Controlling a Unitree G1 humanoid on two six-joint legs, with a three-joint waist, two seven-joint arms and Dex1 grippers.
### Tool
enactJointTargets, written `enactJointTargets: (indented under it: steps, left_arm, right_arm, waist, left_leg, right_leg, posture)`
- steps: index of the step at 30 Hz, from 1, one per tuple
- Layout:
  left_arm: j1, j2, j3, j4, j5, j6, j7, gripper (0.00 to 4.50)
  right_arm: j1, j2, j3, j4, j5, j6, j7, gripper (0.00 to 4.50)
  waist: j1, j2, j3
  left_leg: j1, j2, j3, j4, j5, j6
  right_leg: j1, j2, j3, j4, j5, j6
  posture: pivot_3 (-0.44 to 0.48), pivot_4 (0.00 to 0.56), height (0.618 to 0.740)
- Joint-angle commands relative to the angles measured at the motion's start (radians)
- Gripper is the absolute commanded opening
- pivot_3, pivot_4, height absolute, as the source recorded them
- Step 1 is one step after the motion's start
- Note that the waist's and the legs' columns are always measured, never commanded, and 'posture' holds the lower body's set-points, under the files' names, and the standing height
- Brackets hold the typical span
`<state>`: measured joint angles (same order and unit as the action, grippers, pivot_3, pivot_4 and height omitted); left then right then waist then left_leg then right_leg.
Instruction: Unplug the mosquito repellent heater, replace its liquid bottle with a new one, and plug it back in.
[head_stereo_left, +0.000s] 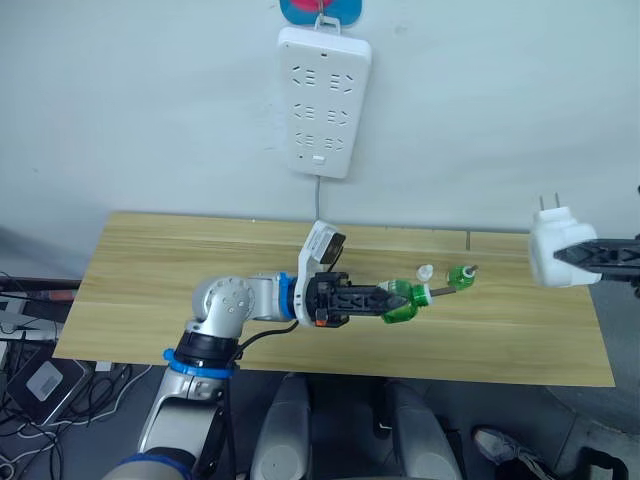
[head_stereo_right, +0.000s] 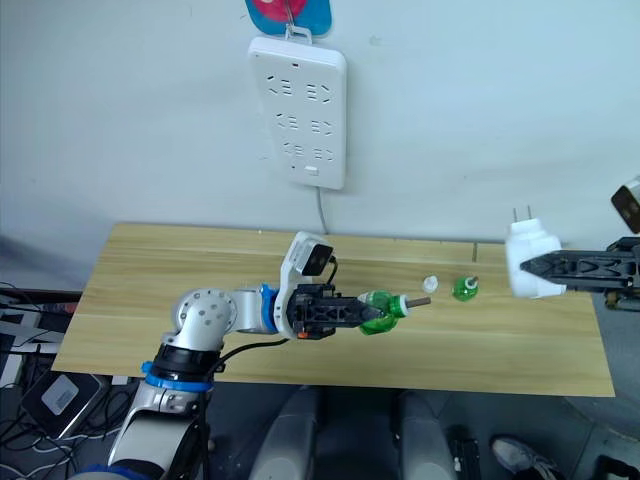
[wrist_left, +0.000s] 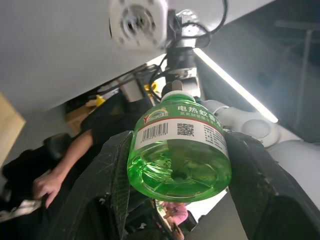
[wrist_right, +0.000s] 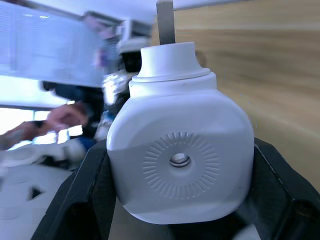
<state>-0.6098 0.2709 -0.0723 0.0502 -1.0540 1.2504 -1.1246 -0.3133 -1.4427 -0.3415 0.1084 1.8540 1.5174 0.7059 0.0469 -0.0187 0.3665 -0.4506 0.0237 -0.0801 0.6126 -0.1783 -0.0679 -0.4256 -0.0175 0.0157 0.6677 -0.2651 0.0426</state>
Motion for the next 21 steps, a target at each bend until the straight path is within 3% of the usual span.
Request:
enactJointTargets:
  steps: [1, 11, 21]
  left_arm:
    - [-0.037, -0.015, -0.02, 0.02, 0.006, -0.021, -0.047, 2.35]
    - [-0.076, -0.028, -0.033, 0.044, 0.012, -0.017, -0.071, 2.35]
    - [-0.083, -0.039, -0.052, 0.046, 0.039, -0.039, -0.086, 2.35]
  right_arm:
    - [0.012, 0.017, 0.003, -0.087, 0.118, -0.093, -0.059, 3.0]
    - [0.072, 0.085, -0.006, -0.233, 0.118, -0.185, -0.063, 3.0]
    - [0.042, 0.119, 0.038, -0.286, 0.118, -0.234, -0.075, 3.0]
  waist:
    - [-0.006, 0.0, 0.0]
    - [-0.024, 0.0, 0.0]
    - [-0.024, 0.0, 0.0]
  left_leg:
    - [-0.001, 0.0, 0.0, 0.0, 0.0, 0.0]
    - [-0.001, 0.001, -0.001, 0.0, 0.0, 0.0]
    - [-0.001, 0.001, -0.001, 0.002, 0.0, 0.0]
  right_leg:
    - [0.0, 0.0, 0.0, -0.002, 0.001, 0.001]
    - [0.0, 0.0, -0.001, -0.002, 0.002, 0.002]
    - [0.0, 0.0, 0.0, -0.001, 0.002, 0.001]
  posture:
    - [0.074, 0.336, 0.74]
    - [0.075, 0.339, 0.74]
    - [0.09, 0.339, 0.74]
